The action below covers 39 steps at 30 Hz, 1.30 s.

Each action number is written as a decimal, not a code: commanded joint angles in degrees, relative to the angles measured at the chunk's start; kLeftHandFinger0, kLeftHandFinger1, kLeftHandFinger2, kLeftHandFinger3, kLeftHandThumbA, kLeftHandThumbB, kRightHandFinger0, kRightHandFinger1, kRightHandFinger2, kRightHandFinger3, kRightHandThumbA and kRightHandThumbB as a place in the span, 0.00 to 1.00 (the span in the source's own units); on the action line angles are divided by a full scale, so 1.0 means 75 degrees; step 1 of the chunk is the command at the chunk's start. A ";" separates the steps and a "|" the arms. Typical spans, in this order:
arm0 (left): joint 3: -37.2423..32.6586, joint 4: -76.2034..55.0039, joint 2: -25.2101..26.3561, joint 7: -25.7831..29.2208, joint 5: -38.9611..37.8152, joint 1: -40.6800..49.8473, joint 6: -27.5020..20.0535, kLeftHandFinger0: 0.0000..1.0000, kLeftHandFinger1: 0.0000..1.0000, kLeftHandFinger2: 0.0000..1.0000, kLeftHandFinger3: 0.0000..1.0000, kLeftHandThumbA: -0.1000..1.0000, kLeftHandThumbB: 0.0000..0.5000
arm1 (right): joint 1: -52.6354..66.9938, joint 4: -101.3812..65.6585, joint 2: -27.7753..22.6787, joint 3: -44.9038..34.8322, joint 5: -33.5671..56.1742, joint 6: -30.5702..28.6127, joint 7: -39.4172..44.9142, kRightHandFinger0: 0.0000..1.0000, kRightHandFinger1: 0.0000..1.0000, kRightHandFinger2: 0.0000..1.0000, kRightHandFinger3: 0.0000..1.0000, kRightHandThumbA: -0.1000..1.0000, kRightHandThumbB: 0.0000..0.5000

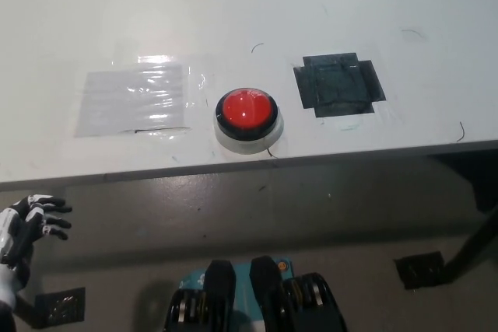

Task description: The robot uses its right hand to make a fist and press the red button kept in the middle of the desk

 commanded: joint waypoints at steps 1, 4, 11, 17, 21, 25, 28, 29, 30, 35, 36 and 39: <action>0.0055 -0.0181 0.0190 -0.0106 -0.0214 -0.0130 0.0027 0.40 0.41 0.48 0.52 0.63 0.08 | -0.1206 0.0055 -0.0123 0.0512 -0.0228 -0.0059 0.0172 0.45 0.50 0.46 0.51 0.81 0.41; -0.0011 -0.0119 0.0235 -0.0100 -0.0029 -0.0109 -0.0221 0.37 0.39 0.47 0.51 0.64 0.05 | -0.1957 0.0394 0.0198 0.0833 -0.0234 -0.0135 0.0110 0.17 0.13 0.14 0.22 0.78 0.45; 0.0011 -0.0175 0.0139 -0.0073 -0.0131 -0.0061 -0.0103 0.41 0.42 0.51 0.54 0.62 0.05 | -0.3064 0.1100 0.0955 0.1520 -0.0495 -0.0462 0.0005 0.00 0.14 0.34 0.21 0.75 0.39; -0.0008 -0.0228 0.0159 -0.0062 -0.0105 -0.0056 0.0034 0.40 0.42 0.50 0.53 0.63 0.05 | -0.3698 0.1865 0.1446 0.1759 -0.0448 -0.0982 0.0236 0.00 0.00 0.24 0.24 0.76 0.38; -0.0005 -0.0173 0.0159 -0.0107 -0.0135 -0.0061 -0.0060 0.42 0.43 0.51 0.53 0.63 0.05 | -0.4006 0.1640 0.1956 0.1953 -0.0419 -0.0800 0.0201 0.00 0.00 0.21 0.23 0.72 0.39; -0.0012 -0.0263 0.0147 -0.0051 -0.0085 -0.0053 -0.0023 0.39 0.41 0.49 0.53 0.62 0.03 | -0.4160 0.1731 0.2507 0.2045 -0.0305 -0.0670 0.0188 0.00 0.00 0.24 0.30 0.66 0.33; -0.0019 -0.0099 0.0169 -0.0132 -0.0118 -0.0096 -0.0187 0.37 0.39 0.47 0.51 0.64 0.03 | -0.4109 0.2016 0.2730 0.2260 -0.0550 -0.0948 0.0226 0.00 0.01 0.29 0.32 0.70 0.32; -0.0017 -0.0098 0.0167 -0.0138 -0.0131 -0.0095 -0.0188 0.37 0.39 0.47 0.51 0.63 0.03 | -0.4108 0.2029 0.2741 0.2263 -0.0562 -0.0961 0.0233 0.00 0.01 0.30 0.32 0.70 0.31; 0.0006 -0.0192 0.0130 -0.0095 -0.0163 -0.0060 -0.0089 0.41 0.42 0.50 0.53 0.63 0.05 | -0.4058 0.2339 0.2945 0.2397 -0.0704 -0.1187 0.0177 0.00 0.01 0.29 0.32 0.69 0.27; -0.0031 -0.0156 0.0091 -0.0118 -0.0157 -0.0084 -0.0158 0.38 0.40 0.48 0.50 0.64 0.12 | -0.3950 0.2995 0.3280 0.2519 -0.0822 -0.1536 0.0175 0.00 0.00 0.25 0.28 0.68 0.25; -0.0034 -0.0246 0.0092 -0.0057 -0.0136 -0.0096 0.0040 0.39 0.40 0.47 0.49 0.65 0.15 | -0.3913 0.3145 0.3347 0.2514 -0.0778 -0.1580 0.0222 0.00 0.00 0.25 0.28 0.69 0.25; -0.0021 -0.0274 0.0091 -0.0125 -0.0239 -0.0130 0.0034 0.38 0.40 0.47 0.49 0.65 0.16 | -0.3716 0.3644 0.3626 0.2398 -0.0556 -0.1943 0.0377 0.00 0.00 0.26 0.29 0.65 0.23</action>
